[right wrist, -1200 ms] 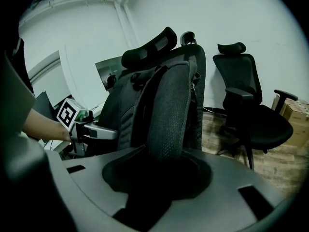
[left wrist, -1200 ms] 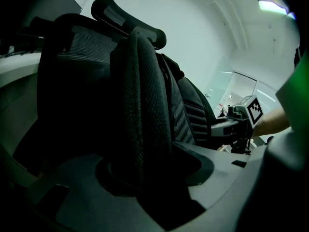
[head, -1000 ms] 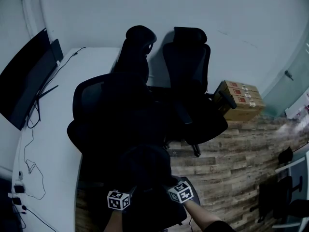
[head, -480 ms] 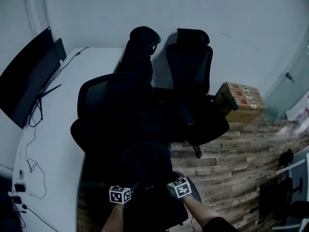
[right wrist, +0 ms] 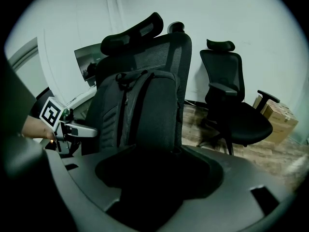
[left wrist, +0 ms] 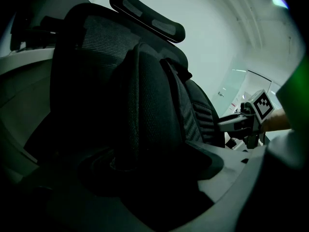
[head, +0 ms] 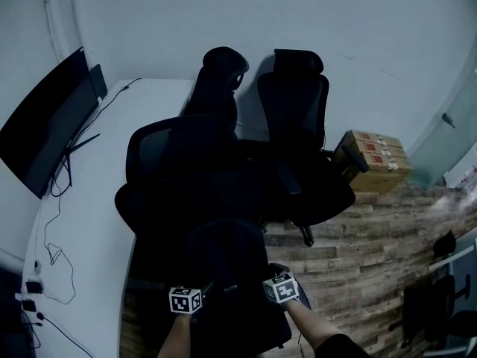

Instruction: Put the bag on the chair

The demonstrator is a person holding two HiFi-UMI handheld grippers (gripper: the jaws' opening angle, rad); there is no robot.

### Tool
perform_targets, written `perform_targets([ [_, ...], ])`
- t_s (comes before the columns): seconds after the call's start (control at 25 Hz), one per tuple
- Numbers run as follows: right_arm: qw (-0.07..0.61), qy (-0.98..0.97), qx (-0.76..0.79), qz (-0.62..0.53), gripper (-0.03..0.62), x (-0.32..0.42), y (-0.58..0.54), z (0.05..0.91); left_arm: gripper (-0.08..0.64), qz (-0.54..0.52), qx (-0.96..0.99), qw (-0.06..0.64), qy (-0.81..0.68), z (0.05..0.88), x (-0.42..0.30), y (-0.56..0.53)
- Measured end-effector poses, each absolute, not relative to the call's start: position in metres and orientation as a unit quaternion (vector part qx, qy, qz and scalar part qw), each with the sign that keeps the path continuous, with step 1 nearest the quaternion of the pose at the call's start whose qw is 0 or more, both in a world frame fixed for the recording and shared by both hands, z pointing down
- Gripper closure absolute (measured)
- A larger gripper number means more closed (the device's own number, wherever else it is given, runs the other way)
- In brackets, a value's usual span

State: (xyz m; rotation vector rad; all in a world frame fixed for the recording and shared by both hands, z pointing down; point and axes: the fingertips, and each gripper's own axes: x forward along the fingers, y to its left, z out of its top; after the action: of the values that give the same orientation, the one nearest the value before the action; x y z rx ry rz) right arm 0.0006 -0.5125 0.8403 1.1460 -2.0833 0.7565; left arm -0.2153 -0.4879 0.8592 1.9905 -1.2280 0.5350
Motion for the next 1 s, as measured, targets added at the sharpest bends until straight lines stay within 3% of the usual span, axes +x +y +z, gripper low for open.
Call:
perform_targets([
  [0.36, 0.291, -0.802, 0.440, 0.281, 0.345, 0.019, -0.487, 0.810, 0.163, 0.194, 0.744, 0.354, -0.533, 0.830, -0.226, -0.455],
  [0.88, 0.177, -0.849, 0.431, 0.249, 0.349, 0.025, -0.410, 0.723, 0.164, 0.142, 0.756, 0.275, -0.577, 0.734, -0.191, -0.381],
  [0.92, 0.172, -0.852, 0.431, 0.243, 0.358, 0.027, -0.403, 0.716, 0.164, 0.136, 0.757, 0.269, -0.580, 0.727, -0.187, -0.374],
  [1.0, 0.161, -0.856, 0.434, 0.230, 0.459, 0.033, -0.389, 0.702, 0.166, 0.127, 0.761, 0.258, -0.582, 0.713, -0.178, -0.360],
])
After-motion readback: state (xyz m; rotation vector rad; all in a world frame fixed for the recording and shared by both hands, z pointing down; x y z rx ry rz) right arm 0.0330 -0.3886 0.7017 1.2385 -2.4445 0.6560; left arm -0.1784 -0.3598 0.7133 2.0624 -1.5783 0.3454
